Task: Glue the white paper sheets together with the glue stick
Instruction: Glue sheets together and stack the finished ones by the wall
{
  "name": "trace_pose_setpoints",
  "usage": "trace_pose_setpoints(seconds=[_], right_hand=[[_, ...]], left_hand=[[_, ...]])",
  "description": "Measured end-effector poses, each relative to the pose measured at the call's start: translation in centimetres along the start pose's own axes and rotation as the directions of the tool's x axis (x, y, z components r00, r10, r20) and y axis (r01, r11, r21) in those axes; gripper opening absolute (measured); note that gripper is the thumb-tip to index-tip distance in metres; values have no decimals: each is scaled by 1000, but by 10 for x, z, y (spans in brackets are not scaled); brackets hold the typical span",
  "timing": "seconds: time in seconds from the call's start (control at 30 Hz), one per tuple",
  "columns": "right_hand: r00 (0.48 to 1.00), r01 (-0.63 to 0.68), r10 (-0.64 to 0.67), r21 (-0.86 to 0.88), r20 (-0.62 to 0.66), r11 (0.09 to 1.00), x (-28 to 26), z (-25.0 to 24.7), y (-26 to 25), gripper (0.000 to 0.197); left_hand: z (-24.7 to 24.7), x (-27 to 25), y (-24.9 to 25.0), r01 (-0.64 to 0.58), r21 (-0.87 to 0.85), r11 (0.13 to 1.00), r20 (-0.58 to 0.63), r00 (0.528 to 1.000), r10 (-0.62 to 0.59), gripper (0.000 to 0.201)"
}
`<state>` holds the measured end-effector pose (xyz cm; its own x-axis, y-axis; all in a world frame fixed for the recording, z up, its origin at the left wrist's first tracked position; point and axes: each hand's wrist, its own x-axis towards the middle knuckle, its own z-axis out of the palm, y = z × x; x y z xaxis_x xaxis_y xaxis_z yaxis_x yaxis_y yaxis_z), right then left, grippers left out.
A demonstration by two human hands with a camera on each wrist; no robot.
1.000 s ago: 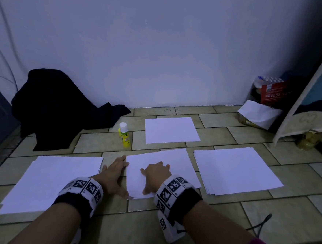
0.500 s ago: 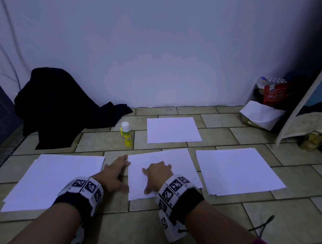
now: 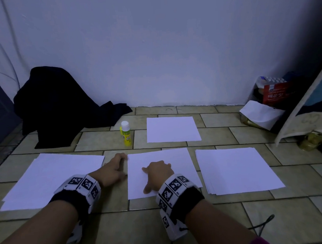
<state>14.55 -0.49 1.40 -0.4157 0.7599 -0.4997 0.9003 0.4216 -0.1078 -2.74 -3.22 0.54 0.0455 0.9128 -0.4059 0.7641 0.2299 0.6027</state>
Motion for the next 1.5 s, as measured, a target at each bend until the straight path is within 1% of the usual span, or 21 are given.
trace_pose_setpoints(seconds=[0.03, 0.07, 0.13, 0.17, 0.23, 0.37, 0.47, 0.6, 0.63, 0.7, 0.73, 0.77, 0.8, 0.87, 0.97, 1.13, 1.27, 1.4, 1.5], right_hand=[[1000, -6, 7, 15, -11, 1000, 0, 0, 0, 79], [1000, -8, 9, 24, -23, 1000, 0, 0, 0, 80], [999, -1, 3, 41, -50, 999, 0, 0, 1, 82], [998, 5, -2, 47, -62, 999, 0, 0, 2, 83], [997, 15, -10, 54, -76, 998, 0, 0, 3, 85], [997, 18, -13, 63, -79, 998, -4, -1, 4, 84], [999, 2, 0, 39, -44, 999, -8, -4, 1, 81], [993, -84, 86, 22, -85, 996, -3, -6, -14, 67], [994, -68, 69, 22, -85, 997, -1, -6, -17, 69], [996, 69, -68, 22, -49, 997, 5, -7, -20, 85], [989, 145, -145, 7, -8, 989, 6, -8, -19, 94], [981, 191, -191, -12, 38, 981, 8, -8, -13, 101], [977, 203, -201, -26, 71, 979, 8, -8, -5, 105], [983, 163, -161, -13, 90, 987, 9, -8, 17, 112], [993, 90, -92, 31, 75, 995, 8, -11, 49, 118], [997, -54, 50, 65, 60, 996, 8, -11, 80, 129], [988, -157, 156, 41, 21, 987, 3, -8, 82, 135], [982, -188, 188, 54, 10, 981, -1, -12, 76, 138], [977, -213, 212, 75, 15, 974, 0, -14, 71, 140]], left_hand=[[2, 1, 1, -11, 39, 999, -11, 1000, 12, 57], [6, 2, 4, -21, 110, 994, 0, 1000, 21, 66], [14, 2, 7, -16, 301, 953, 69, 998, -5, 100], [16, 2, 9, -13, 388, 922, 99, 995, -28, 111], [17, 4, 8, -25, 493, 869, 135, 990, -48, 120], [14, 6, 6, -32, 554, 832, 165, 984, -72, 127], [15, 6, 7, -29, 607, 794, 168, 981, -93, 129], [18, 5, 14, -23, 669, 743, 163, 980, -116, 128], [18, 4, 15, -21, 677, 736, 161, 980, -120, 128], [19, 5, 17, -12, 681, 732, 152, 980, -125, 129], [19, 4, 17, -9, 680, 733, 149, 981, -126, 129], [19, 4, 17, -6, 674, 739, 148, 981, -128, 129], [19, 4, 16, -4, 665, 747, 149, 981, -127, 129], [19, 5, 15, -5, 646, 763, 151, 981, -121, 128], [18, 3, 15, -9, 637, 770, 152, 982, -114, 127], [17, 1, 13, -22, 628, 778, 162, 981, -103, 128], [18, 2, 13, -24, 642, 767, 156, 983, -99, 128], [16, 2, 14, -30, 663, 748, 155, 983, -99, 128], [12, -1, 18, -38, 708, 705, 157, 982, -105, 128]])
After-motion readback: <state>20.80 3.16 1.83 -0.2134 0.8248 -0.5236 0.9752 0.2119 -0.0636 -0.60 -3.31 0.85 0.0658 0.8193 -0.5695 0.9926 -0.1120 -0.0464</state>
